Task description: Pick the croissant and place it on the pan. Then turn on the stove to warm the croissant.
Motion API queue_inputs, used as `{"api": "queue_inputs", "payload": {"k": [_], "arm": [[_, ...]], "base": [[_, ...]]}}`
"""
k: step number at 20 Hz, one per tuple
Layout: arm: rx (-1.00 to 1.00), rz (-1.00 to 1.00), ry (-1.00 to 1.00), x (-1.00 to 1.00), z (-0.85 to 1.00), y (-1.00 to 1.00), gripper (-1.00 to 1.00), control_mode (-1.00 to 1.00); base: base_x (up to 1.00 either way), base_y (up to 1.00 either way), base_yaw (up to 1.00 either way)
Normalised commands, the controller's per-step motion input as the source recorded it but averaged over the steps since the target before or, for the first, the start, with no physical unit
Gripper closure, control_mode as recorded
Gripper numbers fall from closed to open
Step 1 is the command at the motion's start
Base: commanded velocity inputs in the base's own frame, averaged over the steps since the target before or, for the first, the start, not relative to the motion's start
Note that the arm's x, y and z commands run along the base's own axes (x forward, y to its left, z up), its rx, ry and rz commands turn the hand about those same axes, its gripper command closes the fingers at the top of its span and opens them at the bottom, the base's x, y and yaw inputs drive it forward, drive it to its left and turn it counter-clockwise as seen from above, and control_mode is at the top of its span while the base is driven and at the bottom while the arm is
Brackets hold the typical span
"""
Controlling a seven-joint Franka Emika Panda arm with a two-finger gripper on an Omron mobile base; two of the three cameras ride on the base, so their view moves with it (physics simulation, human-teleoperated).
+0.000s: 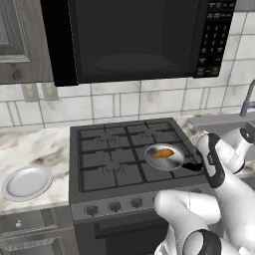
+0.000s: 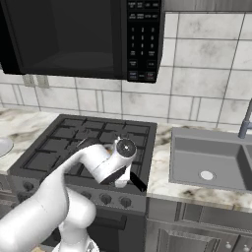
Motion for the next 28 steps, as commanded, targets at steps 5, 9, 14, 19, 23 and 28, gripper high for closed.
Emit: {"api": "queue_inputs", "payload": {"k": [5,9,14,19,23,28], "arm": [[0.07,0.09,-0.03,-0.43,0.02,-0.40,-1.00,-1.00],[0.12,0.09,-0.03,-0.44,0.00,-0.47,-1.00,-1.00],[0.14,0.09,-0.02,-0.37,0.00,-0.45,-1.00,-1.00],[0.14,0.08,-0.01,-0.29,0.00,-0.41,-1.00,-1.00],[0.17,0.10,0.00,-0.18,0.00,-0.42,-1.00,-1.00],[0.18,0.12,-0.01,-0.08,0.00,-0.44,-1.00,-1.00]], "base": [[0.00,0.00,0.00],[0.00,0.00,0.00],[0.00,0.00,0.00],[0.00,0.00,0.00],[0.00,0.00,0.00],[0.00,0.00,0.00]]}}
